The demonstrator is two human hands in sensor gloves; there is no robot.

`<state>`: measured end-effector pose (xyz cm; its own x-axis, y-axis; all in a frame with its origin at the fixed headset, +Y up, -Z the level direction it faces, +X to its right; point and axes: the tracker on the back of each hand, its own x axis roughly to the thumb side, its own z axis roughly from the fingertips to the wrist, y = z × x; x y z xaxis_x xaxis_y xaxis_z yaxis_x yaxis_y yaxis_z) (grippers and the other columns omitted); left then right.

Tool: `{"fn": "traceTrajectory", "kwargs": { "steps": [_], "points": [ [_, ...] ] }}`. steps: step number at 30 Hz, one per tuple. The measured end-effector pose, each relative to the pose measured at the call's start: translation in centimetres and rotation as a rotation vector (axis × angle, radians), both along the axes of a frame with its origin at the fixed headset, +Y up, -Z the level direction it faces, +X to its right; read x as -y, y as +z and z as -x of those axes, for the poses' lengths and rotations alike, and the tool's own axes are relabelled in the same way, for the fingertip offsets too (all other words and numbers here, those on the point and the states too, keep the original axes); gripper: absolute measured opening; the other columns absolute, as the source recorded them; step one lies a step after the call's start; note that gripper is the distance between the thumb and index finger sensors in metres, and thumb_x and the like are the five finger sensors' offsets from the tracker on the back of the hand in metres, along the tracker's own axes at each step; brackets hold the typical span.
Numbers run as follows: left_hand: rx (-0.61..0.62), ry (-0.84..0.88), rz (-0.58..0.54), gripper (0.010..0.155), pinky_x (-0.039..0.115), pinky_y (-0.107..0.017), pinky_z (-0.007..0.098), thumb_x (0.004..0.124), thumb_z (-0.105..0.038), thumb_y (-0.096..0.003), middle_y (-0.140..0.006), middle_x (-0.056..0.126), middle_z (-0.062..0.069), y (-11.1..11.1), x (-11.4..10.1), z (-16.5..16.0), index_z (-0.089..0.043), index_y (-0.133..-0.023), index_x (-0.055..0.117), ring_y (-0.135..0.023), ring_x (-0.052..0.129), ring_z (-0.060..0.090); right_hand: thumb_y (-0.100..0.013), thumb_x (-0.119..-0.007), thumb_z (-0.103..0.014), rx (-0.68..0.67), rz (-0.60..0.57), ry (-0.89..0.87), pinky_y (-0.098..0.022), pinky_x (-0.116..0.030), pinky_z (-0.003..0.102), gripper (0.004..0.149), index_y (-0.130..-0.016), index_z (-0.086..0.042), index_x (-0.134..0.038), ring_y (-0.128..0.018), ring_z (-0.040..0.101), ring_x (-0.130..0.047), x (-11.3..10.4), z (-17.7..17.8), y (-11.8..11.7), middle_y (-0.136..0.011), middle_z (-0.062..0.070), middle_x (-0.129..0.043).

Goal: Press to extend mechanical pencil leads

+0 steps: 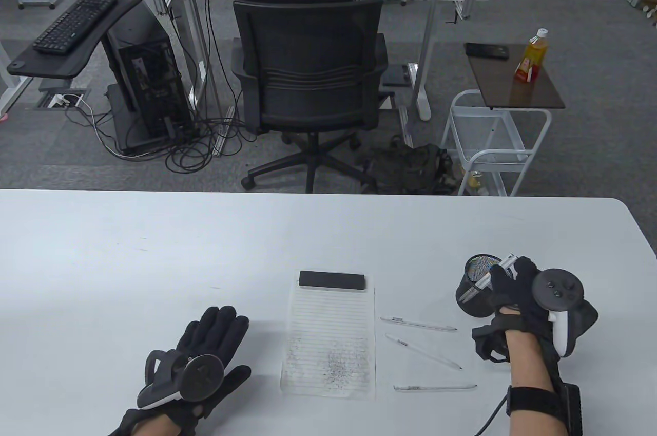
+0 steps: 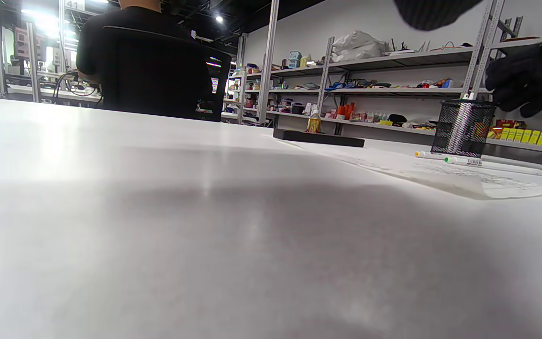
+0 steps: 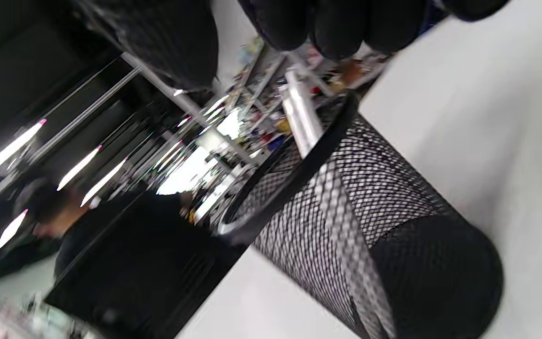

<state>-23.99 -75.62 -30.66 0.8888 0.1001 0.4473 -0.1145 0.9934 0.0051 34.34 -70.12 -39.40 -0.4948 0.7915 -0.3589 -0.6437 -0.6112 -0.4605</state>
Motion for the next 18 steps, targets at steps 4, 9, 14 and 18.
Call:
{"fn": "traceTrajectory", "kwargs": {
  "steps": [4, 9, 14, 18],
  "points": [
    [-0.01, 0.001, 0.004, 0.086, 0.043, -0.076, 0.065, 0.065, -0.062, -0.0455, -0.12, 0.03, 0.013, -0.1, 0.1, 0.3, -0.024, -0.115, 0.03, -0.111, 0.037, 0.048, -0.052, -0.09, -0.042, 0.072, 0.01, -0.184, -0.064, -0.056, 0.075, 0.07, -0.105, -0.005, -0.064, -0.094, 0.058, -0.063, 1.8, -2.0, -1.2, -0.103, 0.024, -0.062],
    [-0.025, 0.001, 0.016, 0.086, 0.044, -0.076, 0.065, 0.065, -0.062, -0.0455, -0.12, 0.03, 0.013, -0.4, 0.3, 0.7, -0.024, -0.114, 0.03, -0.111, 0.038, 0.048, -0.05, -0.093, -0.041, 0.06, -0.013, -0.252, -0.064, -0.055, 0.076, 0.065, -0.101, -0.005, -0.072, -0.094, 0.059, -0.063, 2.9, -2.4, -2.4, -0.103, 0.025, -0.063],
    [-0.036, -0.002, 0.024, 0.086, 0.043, -0.076, 0.065, 0.065, -0.062, -0.0455, -0.12, 0.03, 0.013, -0.4, 0.4, 0.9, -0.024, -0.114, 0.03, -0.111, 0.037, 0.048, -0.05, -0.094, -0.039, 0.052, -0.012, -0.167, -0.063, -0.057, 0.076, 0.057, -0.095, -0.008, -0.08, -0.092, 0.057, -0.068, 3.4, -2.3, -2.9, -0.101, 0.023, -0.067],
    [-0.037, -0.002, 0.021, 0.086, 0.044, -0.076, 0.065, 0.065, -0.062, -0.0455, -0.12, 0.03, 0.013, -0.4, 0.3, 0.9, -0.024, -0.114, 0.03, -0.111, 0.038, 0.048, -0.05, -0.094, -0.035, 0.075, -0.035, -0.18, -0.063, -0.058, 0.075, 0.05, -0.09, -0.008, -0.085, -0.09, 0.057, -0.07, 3.6, -2.1, -3.0, -0.1, 0.023, -0.069]
  ]
}}
